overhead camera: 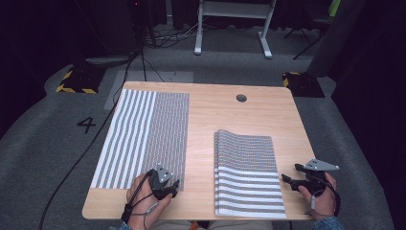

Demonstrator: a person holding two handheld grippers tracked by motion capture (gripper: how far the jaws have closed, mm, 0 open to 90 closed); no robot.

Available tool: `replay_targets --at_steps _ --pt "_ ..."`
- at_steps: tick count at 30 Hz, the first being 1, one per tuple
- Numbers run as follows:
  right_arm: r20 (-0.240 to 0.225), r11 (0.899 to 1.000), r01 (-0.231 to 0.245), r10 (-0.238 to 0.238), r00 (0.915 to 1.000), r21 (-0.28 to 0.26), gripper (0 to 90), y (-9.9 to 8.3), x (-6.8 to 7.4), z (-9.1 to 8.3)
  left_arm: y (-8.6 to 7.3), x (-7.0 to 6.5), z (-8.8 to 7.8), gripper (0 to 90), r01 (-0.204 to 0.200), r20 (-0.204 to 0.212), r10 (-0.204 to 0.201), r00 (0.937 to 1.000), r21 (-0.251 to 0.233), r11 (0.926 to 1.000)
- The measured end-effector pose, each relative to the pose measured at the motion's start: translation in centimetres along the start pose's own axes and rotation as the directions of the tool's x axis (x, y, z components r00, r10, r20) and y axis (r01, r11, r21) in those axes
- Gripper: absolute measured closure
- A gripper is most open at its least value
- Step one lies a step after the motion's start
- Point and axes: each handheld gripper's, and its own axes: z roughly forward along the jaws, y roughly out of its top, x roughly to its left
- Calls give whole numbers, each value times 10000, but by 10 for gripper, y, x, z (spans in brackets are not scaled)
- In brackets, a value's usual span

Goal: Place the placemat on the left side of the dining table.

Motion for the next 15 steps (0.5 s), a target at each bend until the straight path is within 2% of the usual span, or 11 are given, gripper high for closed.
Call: replay_targets --at_steps 1,2,3,6,10,13,15 --pt "0 10000 -6 6 10000 -1 222 0 0 0 1 0 -1 341 -34 25 34 10000 -84 10000" --pt "-1 10000 -16 16 10000 -3 222 0 0 0 5 -4 -6 339 -3 340 20 9994 -491 9988" --pt "-1 10000 -16 16 10000 -3 222 0 0 0 5 -4 -6 336 -3 340 20 9994 -491 9988" --pt "0 10000 -18 18 10000 -3 222 0 0 0 12 -12 -14 330 -125 583 183 9981 -977 9951" --pt "1 10000 -18 18 10000 -5 222 0 0 0 23 -27 -23 317 -318 1117 478 9926 -1408 9895" --pt "-1 10000 -20 20 10000 -2 222 0 0 0 31 -42 -27 315 -364 1686 669 9834 -1778 9834" --pt "-5 10000 -18 18 10000 -2 221 0 0 0 35 -51 -29 313 -432 2113 866 9736 -2021 9784"
